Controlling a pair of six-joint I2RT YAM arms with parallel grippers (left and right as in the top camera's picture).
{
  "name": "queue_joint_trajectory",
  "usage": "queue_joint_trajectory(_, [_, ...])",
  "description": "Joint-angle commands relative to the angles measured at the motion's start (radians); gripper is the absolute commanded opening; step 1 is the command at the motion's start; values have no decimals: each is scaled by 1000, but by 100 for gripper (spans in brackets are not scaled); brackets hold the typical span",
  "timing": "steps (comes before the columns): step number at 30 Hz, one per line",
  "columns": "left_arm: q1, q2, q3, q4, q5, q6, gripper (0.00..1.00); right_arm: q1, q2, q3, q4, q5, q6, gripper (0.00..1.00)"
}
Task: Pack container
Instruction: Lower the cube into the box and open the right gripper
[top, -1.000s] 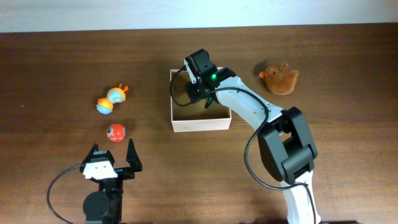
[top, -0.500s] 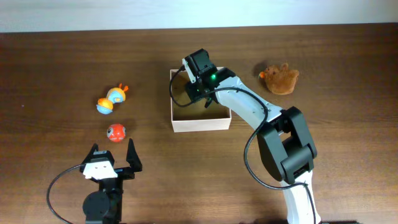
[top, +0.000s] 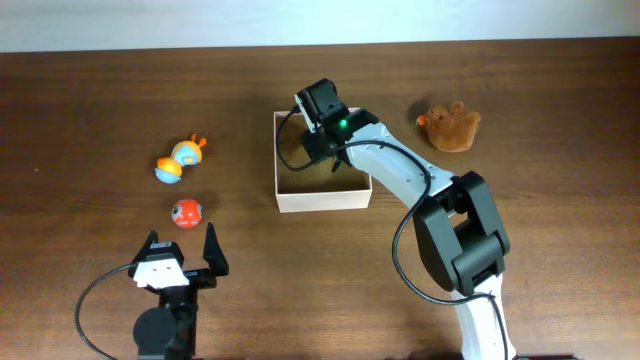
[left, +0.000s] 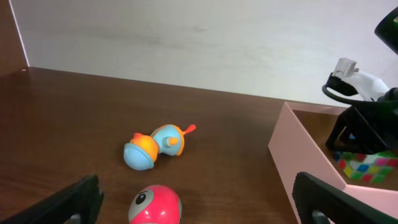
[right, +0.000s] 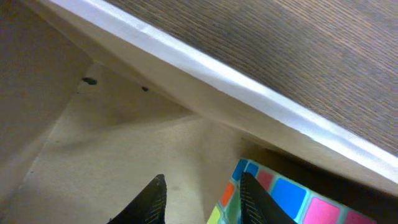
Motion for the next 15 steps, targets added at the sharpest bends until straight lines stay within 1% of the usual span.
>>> queue_joint_trajectory(1, [5,-10,-1,-5,-3,16,99,3,4,19,-2,50,-8,33])
queue_joint_trajectory(11, [5,-10,-1,-5,-3,16,99,3,4,19,0,98,-8,33])
queue_joint_trajectory(15, [5,-10,-1,-5,-3,16,99,3,4,19,-1,84,-8,33])
